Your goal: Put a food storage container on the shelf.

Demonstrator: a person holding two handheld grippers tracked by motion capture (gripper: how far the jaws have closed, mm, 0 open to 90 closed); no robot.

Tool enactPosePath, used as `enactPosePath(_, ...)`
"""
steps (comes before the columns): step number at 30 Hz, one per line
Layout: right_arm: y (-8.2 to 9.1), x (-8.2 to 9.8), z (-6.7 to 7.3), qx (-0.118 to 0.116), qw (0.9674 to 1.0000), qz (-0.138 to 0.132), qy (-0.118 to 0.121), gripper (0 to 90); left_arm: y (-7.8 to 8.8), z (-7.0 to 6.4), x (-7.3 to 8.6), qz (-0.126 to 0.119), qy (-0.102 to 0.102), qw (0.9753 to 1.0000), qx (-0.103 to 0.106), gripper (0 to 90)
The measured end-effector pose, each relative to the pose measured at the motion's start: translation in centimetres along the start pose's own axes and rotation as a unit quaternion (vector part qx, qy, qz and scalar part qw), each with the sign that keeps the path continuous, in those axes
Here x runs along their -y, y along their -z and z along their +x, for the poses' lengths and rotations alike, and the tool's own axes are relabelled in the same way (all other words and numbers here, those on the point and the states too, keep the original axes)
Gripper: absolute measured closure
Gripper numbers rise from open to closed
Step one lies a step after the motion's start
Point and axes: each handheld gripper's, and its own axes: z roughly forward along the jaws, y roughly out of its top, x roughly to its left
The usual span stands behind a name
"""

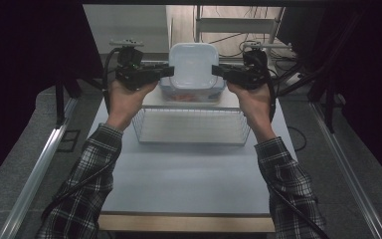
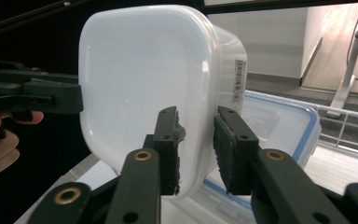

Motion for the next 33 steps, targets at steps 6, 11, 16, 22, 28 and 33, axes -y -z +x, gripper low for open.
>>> enactPosePath(6, -0.6, -0.4, -0.1, 0.004, 1.0, -0.002, -0.003, 67.6, -0.4, 0.2, -0.4, 0.005, 0.001, 0.9999, -0.009, 66.0)
enactPosePath(11, -1.0, -0.6, -0.3, 0.007, 0.9999, -0.001, -0.009, 65.2, -1.1, 0.5, -0.8, 0.013, 0.002, 0.9997, -0.02, 64.3)
enactPosePath(16, -1.3, -0.9, -0.5, 0.009, 0.9999, 0.001, -0.014, 62.7, -1.6, 1.1, -1.1, 0.013, 0.013, 0.9997, -0.018, 62.8)
enactPosePath(22, -1.8, -1.1, -1.0, 0.024, 0.9994, -0.003, -0.025, 57.0, -2.0, 1.5, -1.5, 0.01, 0.017, 0.9993, -0.031, 55.7)
enactPosePath(28, -2.3, -1.4, -1.3, 0.033, 0.999, -0.005, -0.029, 56.1, -2.6, 1.8, -2.3, 0.013, 0.01, 0.9983, -0.056, 52.7)
enactPosePath(33, -2.9, -1.7, -1.5, 0.053, 0.9982, -0.009, -0.026, 54.0, -3.0, 2.1, -2.8, 0.017, 0.008, 0.9975, -0.069, 51.9)
